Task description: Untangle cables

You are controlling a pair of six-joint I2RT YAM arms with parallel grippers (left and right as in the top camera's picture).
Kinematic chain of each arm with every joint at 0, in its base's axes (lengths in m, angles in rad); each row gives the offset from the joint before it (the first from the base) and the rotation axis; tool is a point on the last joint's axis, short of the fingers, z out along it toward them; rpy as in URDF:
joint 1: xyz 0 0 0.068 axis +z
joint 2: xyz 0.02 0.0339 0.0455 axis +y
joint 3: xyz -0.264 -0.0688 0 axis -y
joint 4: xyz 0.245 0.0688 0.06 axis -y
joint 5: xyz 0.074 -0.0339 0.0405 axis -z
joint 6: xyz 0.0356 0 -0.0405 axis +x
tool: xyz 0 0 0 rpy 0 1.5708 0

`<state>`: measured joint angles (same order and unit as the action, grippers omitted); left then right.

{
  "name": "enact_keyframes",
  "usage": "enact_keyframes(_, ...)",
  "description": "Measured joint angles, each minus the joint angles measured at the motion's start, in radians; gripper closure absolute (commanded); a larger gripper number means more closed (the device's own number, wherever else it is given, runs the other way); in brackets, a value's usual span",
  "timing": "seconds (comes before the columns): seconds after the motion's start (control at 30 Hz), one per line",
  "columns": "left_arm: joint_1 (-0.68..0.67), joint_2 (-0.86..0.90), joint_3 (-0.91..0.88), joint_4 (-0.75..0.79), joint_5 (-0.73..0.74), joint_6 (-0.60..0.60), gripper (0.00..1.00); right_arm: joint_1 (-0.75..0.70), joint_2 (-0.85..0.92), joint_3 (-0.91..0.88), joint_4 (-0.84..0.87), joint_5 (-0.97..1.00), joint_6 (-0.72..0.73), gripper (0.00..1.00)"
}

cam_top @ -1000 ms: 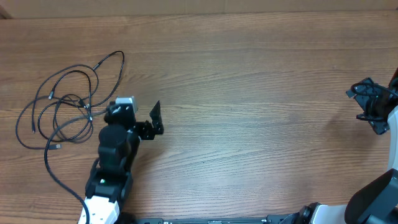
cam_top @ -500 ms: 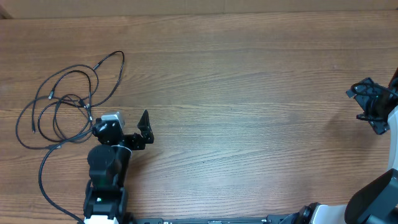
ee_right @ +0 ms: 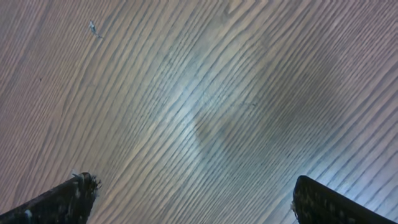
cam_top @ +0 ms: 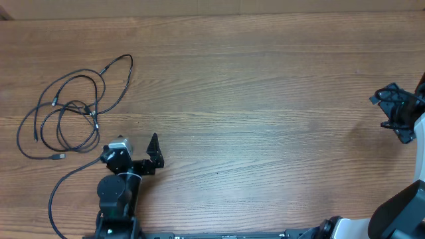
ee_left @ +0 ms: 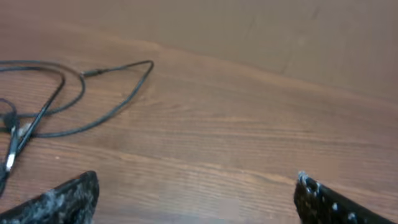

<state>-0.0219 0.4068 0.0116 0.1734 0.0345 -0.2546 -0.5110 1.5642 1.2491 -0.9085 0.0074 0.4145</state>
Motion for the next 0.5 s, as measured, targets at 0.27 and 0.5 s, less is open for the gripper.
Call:
enact_keyframes(0.27,0.018,-0.255,-0.003,-0.248,-0.001,0.000,0.00,0.000,0.000,0.000,-0.002,0.000,0.000,0.00)
enact_keyframes(0.5,0.018,-0.389,-0.003,-0.249,-0.005,0.005,0.01,0.000,0.000,0.000,-0.001,0.000,0.000,0.00)
